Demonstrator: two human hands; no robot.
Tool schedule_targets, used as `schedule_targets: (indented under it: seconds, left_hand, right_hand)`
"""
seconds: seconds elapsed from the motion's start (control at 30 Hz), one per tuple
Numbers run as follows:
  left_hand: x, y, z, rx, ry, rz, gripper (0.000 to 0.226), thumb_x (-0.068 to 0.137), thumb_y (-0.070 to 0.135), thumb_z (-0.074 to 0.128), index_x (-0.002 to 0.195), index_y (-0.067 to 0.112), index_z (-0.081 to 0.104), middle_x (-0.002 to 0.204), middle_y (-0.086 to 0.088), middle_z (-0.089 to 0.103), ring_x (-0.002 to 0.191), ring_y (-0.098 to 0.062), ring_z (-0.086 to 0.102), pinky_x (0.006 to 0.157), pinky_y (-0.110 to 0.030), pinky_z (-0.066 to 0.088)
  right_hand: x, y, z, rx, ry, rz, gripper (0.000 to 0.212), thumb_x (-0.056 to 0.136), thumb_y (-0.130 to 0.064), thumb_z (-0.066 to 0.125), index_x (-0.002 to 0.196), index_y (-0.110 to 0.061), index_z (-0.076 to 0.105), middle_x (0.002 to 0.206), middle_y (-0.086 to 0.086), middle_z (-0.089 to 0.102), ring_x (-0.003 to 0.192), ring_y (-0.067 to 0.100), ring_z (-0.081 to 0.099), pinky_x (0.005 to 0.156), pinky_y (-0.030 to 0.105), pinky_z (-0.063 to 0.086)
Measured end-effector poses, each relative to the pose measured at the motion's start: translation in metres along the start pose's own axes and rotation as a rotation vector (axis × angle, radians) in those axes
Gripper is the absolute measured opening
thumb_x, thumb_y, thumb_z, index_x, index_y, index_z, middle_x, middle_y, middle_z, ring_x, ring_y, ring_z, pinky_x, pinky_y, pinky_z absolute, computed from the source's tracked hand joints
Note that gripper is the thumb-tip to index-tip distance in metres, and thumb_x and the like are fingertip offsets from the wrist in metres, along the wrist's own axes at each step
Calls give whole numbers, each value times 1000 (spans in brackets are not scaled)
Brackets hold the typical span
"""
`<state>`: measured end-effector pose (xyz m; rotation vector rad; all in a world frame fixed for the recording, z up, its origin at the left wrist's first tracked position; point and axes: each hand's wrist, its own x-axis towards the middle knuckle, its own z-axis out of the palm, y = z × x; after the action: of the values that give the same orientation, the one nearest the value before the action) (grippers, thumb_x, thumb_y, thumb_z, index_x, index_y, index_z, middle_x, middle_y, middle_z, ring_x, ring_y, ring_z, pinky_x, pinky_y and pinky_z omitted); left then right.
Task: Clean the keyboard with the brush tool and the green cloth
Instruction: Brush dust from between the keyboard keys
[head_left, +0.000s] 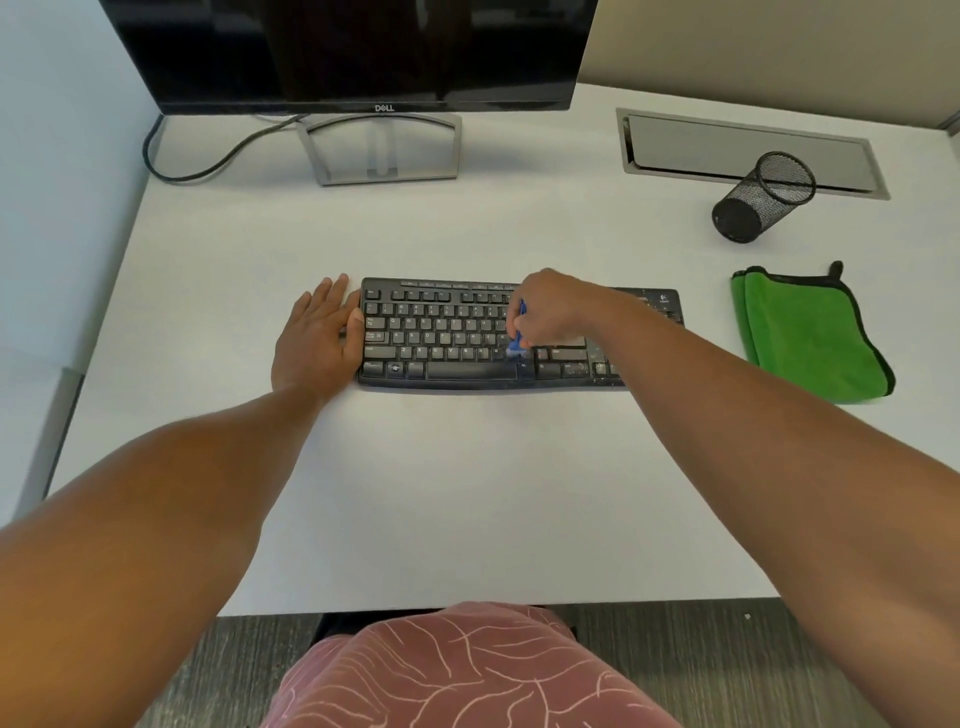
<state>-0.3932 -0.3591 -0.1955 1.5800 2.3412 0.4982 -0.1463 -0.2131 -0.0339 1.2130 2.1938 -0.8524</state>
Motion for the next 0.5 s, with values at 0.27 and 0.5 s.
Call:
schedule_targets:
  seconds: [0.27,0.5]
  left_hand:
    - [-1,1,0,-2,5,-4,56,104,41,20,154,26,41,164,5,30,154,-12,18,126,-30,8]
    - [0,1,-1,-4,5,-5,57,104,42,19,154,26,41,163,5,31,154,-12,18,126,-31,8]
  right_hand:
    - [6,-9,-7,25,49,-36,17,88,-7,57,94,-5,73,85,1,72,66,10,60,51,23,43]
    - [14,-18,0,2,-33,52,5,84,-10,66,88,-8,68,81,5,71,67,15,68,61,25,57]
